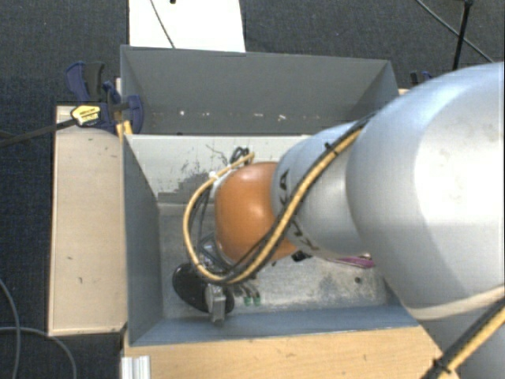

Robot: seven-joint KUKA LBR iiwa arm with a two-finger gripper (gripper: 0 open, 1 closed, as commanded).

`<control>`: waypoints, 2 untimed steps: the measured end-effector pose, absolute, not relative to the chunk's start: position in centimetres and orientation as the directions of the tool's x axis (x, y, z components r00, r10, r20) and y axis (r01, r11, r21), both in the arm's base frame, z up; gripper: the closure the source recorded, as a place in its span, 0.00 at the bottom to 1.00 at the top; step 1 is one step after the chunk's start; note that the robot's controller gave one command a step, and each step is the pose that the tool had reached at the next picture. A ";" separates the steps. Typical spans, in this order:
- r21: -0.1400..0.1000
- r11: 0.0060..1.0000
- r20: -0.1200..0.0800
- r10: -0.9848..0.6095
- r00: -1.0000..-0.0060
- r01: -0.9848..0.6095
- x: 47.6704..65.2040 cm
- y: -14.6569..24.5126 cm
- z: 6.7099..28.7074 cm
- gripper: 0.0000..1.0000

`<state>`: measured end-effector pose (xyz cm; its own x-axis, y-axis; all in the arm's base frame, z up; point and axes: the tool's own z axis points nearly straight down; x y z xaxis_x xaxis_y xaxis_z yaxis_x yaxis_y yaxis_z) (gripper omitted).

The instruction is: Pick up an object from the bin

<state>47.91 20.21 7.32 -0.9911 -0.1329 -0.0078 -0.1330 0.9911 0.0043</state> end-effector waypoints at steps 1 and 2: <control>0.002 0.987 -0.009 -0.158 -0.987 -0.158 48.7 19.9 16.3 1.00; 0.002 0.988 -0.009 -0.155 -0.988 -0.155 48.8 19.5 22.8 1.00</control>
Offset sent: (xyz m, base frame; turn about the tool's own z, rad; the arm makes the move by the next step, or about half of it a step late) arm 0.0059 -0.0039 0.0858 -0.0279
